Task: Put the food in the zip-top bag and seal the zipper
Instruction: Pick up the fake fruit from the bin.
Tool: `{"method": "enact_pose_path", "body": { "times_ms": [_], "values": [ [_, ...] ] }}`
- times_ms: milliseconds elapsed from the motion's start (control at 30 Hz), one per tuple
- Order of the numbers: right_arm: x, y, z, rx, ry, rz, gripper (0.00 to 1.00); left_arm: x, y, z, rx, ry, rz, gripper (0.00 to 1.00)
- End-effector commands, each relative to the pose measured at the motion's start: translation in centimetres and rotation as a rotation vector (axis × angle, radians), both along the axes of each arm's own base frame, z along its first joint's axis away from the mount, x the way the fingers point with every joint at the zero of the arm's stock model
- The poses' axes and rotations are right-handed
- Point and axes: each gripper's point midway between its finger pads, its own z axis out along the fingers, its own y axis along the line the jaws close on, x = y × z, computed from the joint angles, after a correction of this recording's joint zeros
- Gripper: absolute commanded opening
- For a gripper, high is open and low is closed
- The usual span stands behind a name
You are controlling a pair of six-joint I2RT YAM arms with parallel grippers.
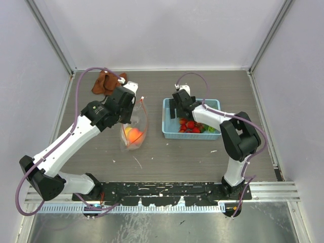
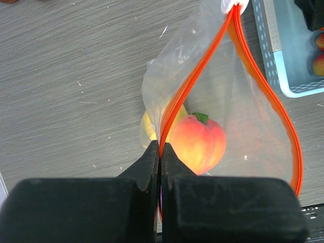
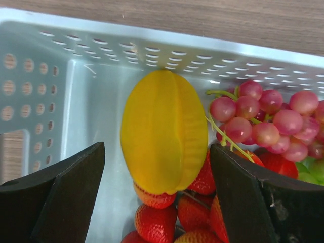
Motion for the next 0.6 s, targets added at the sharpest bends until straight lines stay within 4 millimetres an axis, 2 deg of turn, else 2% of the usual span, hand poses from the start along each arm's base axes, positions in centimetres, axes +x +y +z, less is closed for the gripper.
{"method": "enact_pose_path", "body": {
  "times_ms": [0,167,333,467,567],
  "values": [
    [1.9,0.7,0.1,0.006,-0.049,0.017,0.88,0.6,-0.2,1.2,-0.044,-0.048,0.003,0.00],
    [2.3,0.7,-1.7,0.000,-0.023,0.024,0.85,0.6,-0.2,1.1,-0.044,-0.046,0.005,0.00],
    [2.3,0.7,-2.2,0.016,-0.023,0.033,0.77,0.7,-0.2,1.0,-0.042,-0.043,0.004,0.00],
    [2.2,0.8,-1.7,0.029,-0.036,0.042,0.62,0.7,-0.2,0.9,-0.040,-0.041,0.007,0.00],
    [2.0,0.8,-0.4,0.042,-0.059,0.046,0.51,0.8,-0.2,0.8,-0.039,-0.039,0.007,0.00]
  ]
}}
